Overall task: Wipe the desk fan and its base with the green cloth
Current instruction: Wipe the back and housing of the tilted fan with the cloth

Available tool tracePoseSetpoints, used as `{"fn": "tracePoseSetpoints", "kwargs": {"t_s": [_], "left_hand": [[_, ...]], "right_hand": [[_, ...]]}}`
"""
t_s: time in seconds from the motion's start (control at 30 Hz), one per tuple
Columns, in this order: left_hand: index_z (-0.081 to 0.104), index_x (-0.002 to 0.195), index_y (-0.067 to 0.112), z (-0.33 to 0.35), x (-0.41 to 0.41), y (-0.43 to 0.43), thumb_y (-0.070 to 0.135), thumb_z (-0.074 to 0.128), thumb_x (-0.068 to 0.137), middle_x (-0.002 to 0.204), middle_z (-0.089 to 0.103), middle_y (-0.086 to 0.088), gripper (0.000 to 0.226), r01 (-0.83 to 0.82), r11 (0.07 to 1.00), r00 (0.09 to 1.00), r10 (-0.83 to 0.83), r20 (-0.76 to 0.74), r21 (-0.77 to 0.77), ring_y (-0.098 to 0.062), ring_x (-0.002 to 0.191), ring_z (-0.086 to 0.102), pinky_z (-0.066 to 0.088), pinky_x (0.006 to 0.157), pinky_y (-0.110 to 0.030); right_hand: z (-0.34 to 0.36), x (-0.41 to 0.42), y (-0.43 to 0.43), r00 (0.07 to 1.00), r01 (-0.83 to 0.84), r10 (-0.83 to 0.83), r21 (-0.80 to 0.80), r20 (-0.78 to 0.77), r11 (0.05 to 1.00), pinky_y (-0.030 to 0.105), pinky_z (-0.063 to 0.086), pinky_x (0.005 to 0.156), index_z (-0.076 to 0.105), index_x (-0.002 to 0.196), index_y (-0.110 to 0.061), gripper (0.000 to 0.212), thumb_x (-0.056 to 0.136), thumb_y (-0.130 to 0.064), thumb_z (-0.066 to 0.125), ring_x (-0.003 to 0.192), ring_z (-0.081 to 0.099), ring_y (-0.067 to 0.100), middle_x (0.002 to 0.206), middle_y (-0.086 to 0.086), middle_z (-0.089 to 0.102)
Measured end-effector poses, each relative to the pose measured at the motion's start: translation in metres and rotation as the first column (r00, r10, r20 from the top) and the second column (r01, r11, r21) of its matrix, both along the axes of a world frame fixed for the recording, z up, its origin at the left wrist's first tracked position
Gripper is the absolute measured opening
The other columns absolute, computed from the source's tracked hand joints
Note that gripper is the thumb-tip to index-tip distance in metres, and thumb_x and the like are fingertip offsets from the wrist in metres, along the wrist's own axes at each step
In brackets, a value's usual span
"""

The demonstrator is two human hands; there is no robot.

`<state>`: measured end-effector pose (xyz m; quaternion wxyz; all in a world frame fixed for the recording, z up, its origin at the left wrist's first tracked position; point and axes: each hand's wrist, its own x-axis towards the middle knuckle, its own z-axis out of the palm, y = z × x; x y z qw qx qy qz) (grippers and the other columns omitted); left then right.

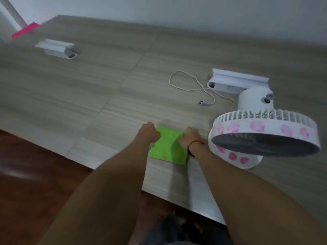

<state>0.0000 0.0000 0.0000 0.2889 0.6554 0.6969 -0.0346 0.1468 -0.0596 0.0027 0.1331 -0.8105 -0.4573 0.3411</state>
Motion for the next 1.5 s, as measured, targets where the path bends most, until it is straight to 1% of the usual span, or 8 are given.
{"fn": "tracePoseSetpoints", "kwargs": {"t_s": [0.23, 0.4, 0.53, 0.67, 0.9, 1.07, 1.23, 1.5], "left_hand": [[0.048, 0.12, 0.0, -0.035, 0.007, -0.011, 0.032, 0.065, 0.081, 0.123, 0.057, -0.018, 0.053, -0.155, 0.987, 0.983, 0.157, 0.094, -0.029, -0.033, 0.111, 0.058, 0.044, 0.075, -0.032], [0.039, 0.131, 0.0, -0.048, 0.015, -0.019, 0.044, 0.068, 0.078, 0.132, 0.052, -0.019, 0.075, -0.236, 0.962, 0.955, 0.256, 0.151, -0.139, -0.036, 0.119, 0.054, 0.05, 0.095, -0.041], [0.049, 0.127, 0.002, -0.049, 0.019, -0.022, 0.045, 0.054, 0.085, 0.129, 0.056, -0.018, 0.06, -0.12, 0.984, 0.985, 0.135, 0.111, -0.129, -0.035, 0.117, 0.055, 0.047, 0.098, -0.042], [0.061, 0.113, -0.002, -0.03, 0.017, -0.022, 0.037, 0.047, 0.091, 0.121, 0.06, -0.025, 0.047, -0.11, 0.993, 0.966, 0.099, 0.239, 0.033, -0.04, 0.113, 0.056, 0.046, 0.094, -0.039], [0.057, 0.097, -0.004, 0.047, 0.019, -0.008, 0.023, 0.049, 0.093, 0.1, 0.063, -0.029, 0.029, -0.165, 0.912, 0.899, -0.017, 0.437, 0.375, -0.042, 0.096, 0.059, 0.048, 0.08, -0.044], [0.058, 0.095, -0.001, 0.118, 0.037, 0.006, 0.033, 0.049, 0.093, 0.099, 0.064, -0.025, 0.035, -0.286, 0.82, 0.841, -0.034, 0.54, 0.496, -0.039, 0.095, 0.06, 0.048, 0.078, -0.042], [0.062, 0.096, 0.005, 0.169, 0.072, 0.0, 0.042, 0.044, 0.092, 0.099, 0.067, -0.018, 0.041, -0.368, 0.715, 0.827, -0.039, 0.56, 0.594, -0.036, 0.093, 0.061, 0.04, 0.071, -0.033], [0.066, 0.087, 0.0, 0.204, 0.146, -0.028, 0.028, 0.057, 0.085, 0.09, 0.069, -0.024, 0.03, -0.233, 0.794, 0.713, -0.253, 0.654, 0.562, -0.037, 0.09, 0.063, 0.052, 0.079, -0.043]], "right_hand": [[-0.03, 0.002, -0.013, 0.938, 0.334, -0.337, -0.054, -0.08, 0.941, 0.036, 0.051, 0.087, 0.056, 0.118, -0.002, 0.049, 0.081, -0.033, 0.064, 0.111, 0.062, 0.032, 0.121, 0.017, 0.063], [-0.038, 0.0, -0.011, 0.901, 0.341, -0.356, -0.104, -0.249, 0.934, 0.036, 0.053, 0.09, 0.063, 0.111, -0.002, 0.043, 0.079, -0.03, 0.067, 0.108, 0.064, 0.031, 0.116, 0.016, 0.067], [-0.037, -0.003, -0.013, 0.877, 0.329, -0.339, -0.088, -0.34, 0.94, 0.029, 0.047, 0.076, 0.068, 0.099, -0.004, 0.03, 0.081, -0.027, 0.063, 0.098, 0.066, 0.027, 0.103, 0.013, 0.07], [-0.022, -0.007, -0.008, 0.84, 0.349, -0.296, 0.035, -0.454, 0.937, 0.024, 0.041, 0.071, 0.064, 0.104, -0.003, 0.028, 0.083, -0.021, 0.06, 0.088, 0.061, 0.022, 0.098, 0.012, 0.067], [0.05, -0.017, 0.019, 0.878, 0.283, -0.147, 0.246, -0.454, 0.927, 0.033, 0.046, 0.085, 0.053, 0.119, -0.014, 0.035, 0.084, -0.012, 0.049, 0.101, 0.06, 0.031, 0.117, 0.015, 0.062], [0.117, -0.001, 0.037, 0.89, 0.301, -0.089, 0.43, -0.447, 0.851, 0.033, 0.043, 0.074, 0.056, 0.085, -0.011, 0.008, 0.086, -0.016, 0.049, 0.083, 0.056, 0.025, 0.088, 0.013, 0.058], [0.18, 0.036, 0.029, 0.934, 0.265, -0.039, 0.614, -0.355, 0.743, 0.031, 0.04, 0.07, 0.058, 0.082, -0.012, 0.01, 0.089, -0.019, 0.056, 0.076, 0.051, 0.02, 0.079, 0.009, 0.056], [0.22, 0.114, -0.024, 0.951, 0.308, -0.179, 0.719, -0.252, 0.623, 0.027, 0.033, 0.064, 0.052, 0.062, -0.017, 0.028, 0.09, -0.012, 0.054, 0.071, 0.048, 0.022, 0.06, 0.004, 0.05]]}}
